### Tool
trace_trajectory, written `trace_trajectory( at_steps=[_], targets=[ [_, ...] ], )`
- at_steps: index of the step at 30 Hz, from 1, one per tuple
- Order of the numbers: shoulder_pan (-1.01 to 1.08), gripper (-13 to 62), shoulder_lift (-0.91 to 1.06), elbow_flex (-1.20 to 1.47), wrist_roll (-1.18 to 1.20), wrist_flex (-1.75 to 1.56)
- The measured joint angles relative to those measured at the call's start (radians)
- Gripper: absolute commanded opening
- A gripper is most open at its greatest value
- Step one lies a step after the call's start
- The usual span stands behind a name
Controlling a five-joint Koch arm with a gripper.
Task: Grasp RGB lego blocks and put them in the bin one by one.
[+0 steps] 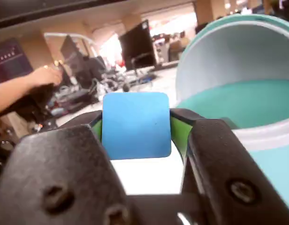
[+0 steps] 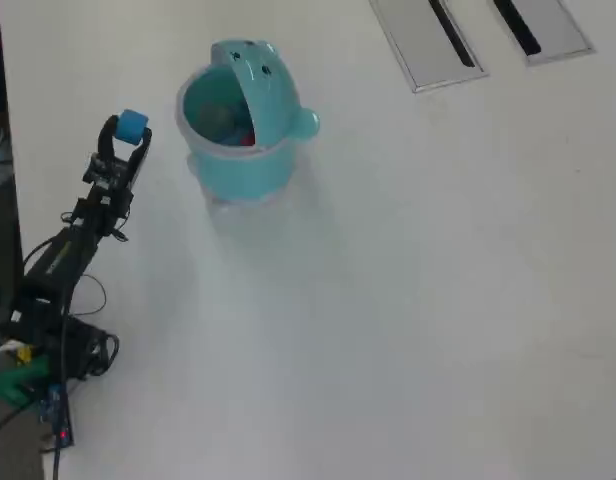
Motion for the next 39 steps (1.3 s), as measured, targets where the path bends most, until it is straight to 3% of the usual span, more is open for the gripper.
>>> trace_trajectory(
  at_steps=[2,4,19,24,33,36,39],
  targets=[
    [0.008,4.0,-0.037,-0.006,0.002,-0.008],
    [0.035,4.0,-0.114,-0.218,-0.002,-0.015],
    [0.058,4.0,-0.405,-0.603,-0.002,0.023],
    [0.058,4.0,-0.630,-0.922,-0.020,0.091],
    [0.129,9.0,-0.687,-0.917,-0.144,0.094],
    [0.133,15.2,-0.690,-0.900,-0.215,0.094],
    [0.137,17.0,-0.693,-0.851,-0.311,0.094]
  ],
)
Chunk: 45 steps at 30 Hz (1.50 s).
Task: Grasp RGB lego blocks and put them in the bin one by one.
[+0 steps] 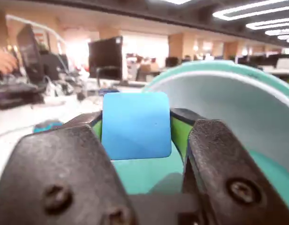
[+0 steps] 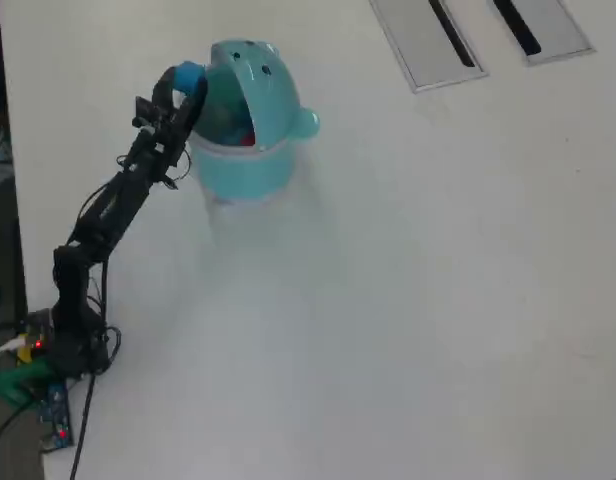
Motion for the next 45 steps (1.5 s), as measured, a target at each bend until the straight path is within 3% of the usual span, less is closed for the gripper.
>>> trace_trajectory(
  at_steps=[12,20,45],
  targets=[
    [0.003,21.4,-0.002,0.150,-0.121,-0.094],
    [0.009,30.6,0.029,0.192,-0.201,-0.106],
    [0.023,27.5,0.502,0.601,-0.227,-0.207]
  ],
)
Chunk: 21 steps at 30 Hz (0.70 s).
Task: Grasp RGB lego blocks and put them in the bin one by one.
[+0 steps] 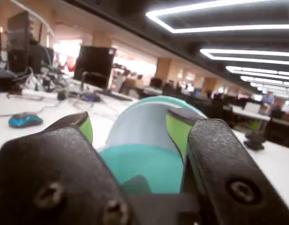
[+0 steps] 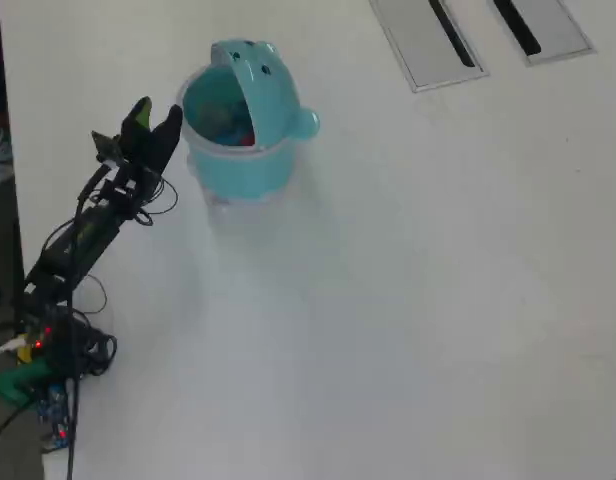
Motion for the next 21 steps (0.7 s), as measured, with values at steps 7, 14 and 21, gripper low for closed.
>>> trace_trajectory(
  at_steps=[7,14,21],
  targets=[
    [0.014,27.5,0.123,0.164,0.002,-0.028],
    [0.040,27.5,0.255,0.272,0.058,-0.031],
    [0.060,27.6,0.394,0.390,0.115,-0.031]
  ],
)
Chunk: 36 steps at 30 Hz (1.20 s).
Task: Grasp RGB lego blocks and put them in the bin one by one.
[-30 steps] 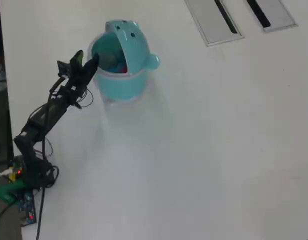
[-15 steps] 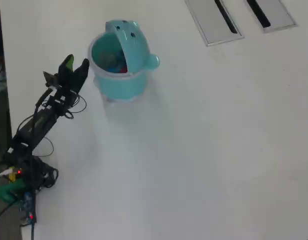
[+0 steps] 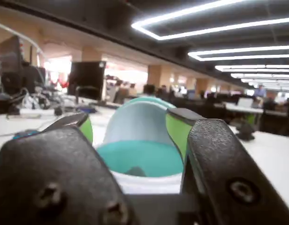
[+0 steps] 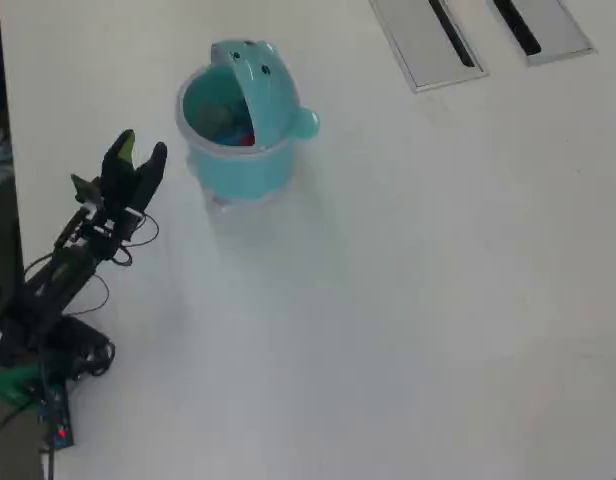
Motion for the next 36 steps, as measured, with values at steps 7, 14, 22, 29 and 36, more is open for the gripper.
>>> trace_trajectory(
  at_steps=[7,14,22,29,36],
  targets=[
    [0.014,27.7,0.141,0.190,0.084,0.000],
    [0.074,27.8,0.186,0.192,0.230,-0.011],
    [0.232,27.8,0.189,0.370,0.448,-0.193],
    [0.334,27.8,0.189,0.552,0.634,-0.403],
    [0.399,27.8,0.189,0.649,0.730,-0.508]
  ],
)
